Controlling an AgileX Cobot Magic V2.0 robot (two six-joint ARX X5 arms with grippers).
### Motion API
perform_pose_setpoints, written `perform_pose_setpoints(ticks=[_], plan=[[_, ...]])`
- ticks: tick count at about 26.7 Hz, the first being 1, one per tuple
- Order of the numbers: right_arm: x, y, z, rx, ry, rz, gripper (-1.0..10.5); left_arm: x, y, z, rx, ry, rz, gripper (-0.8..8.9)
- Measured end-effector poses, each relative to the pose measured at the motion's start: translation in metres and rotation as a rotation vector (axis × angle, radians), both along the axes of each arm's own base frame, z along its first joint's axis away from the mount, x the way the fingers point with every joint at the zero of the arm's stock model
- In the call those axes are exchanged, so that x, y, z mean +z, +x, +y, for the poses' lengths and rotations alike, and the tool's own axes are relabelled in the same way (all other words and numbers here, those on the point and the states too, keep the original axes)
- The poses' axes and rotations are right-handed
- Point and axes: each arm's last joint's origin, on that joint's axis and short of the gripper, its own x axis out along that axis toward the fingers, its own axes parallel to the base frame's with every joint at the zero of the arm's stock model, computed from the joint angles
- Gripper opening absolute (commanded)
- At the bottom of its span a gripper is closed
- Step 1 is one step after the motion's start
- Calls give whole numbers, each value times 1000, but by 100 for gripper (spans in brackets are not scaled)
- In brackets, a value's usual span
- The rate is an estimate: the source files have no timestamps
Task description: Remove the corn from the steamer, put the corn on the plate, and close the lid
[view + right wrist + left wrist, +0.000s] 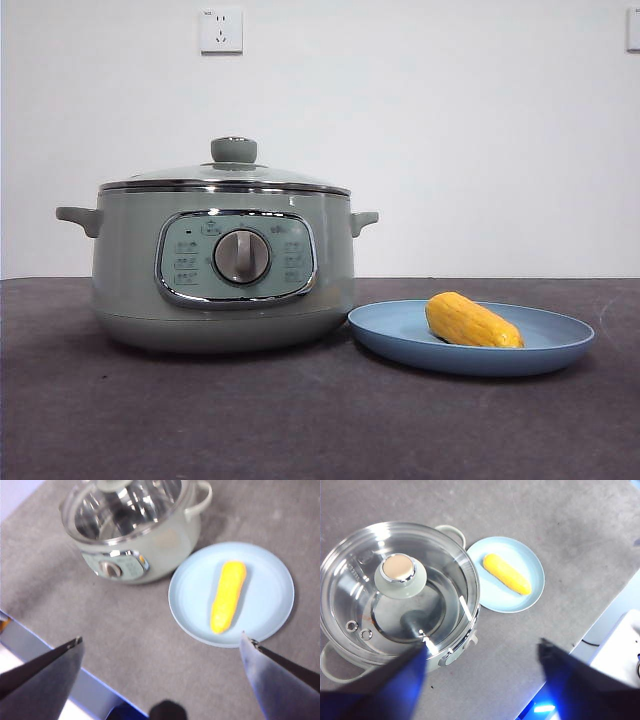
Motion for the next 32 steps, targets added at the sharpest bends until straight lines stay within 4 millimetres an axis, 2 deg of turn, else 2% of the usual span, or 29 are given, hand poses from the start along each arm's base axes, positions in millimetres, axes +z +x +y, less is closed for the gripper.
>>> perform_pose_setpoints(ticks=[1,2,3,32], plan=[[-1,0,0,0,-7,16,84,1,-2,1,2,-4,-4,-18],[-2,0,0,0,-11,23,-3,2,-3,1,3,-6,-5,-6],[-2,0,0,0,-12,27,-13,2,-3,1,4,-7,-4,-8],[-2,0,0,-1,-15,26,1,2,-3,1,20,-18,3,-4]])
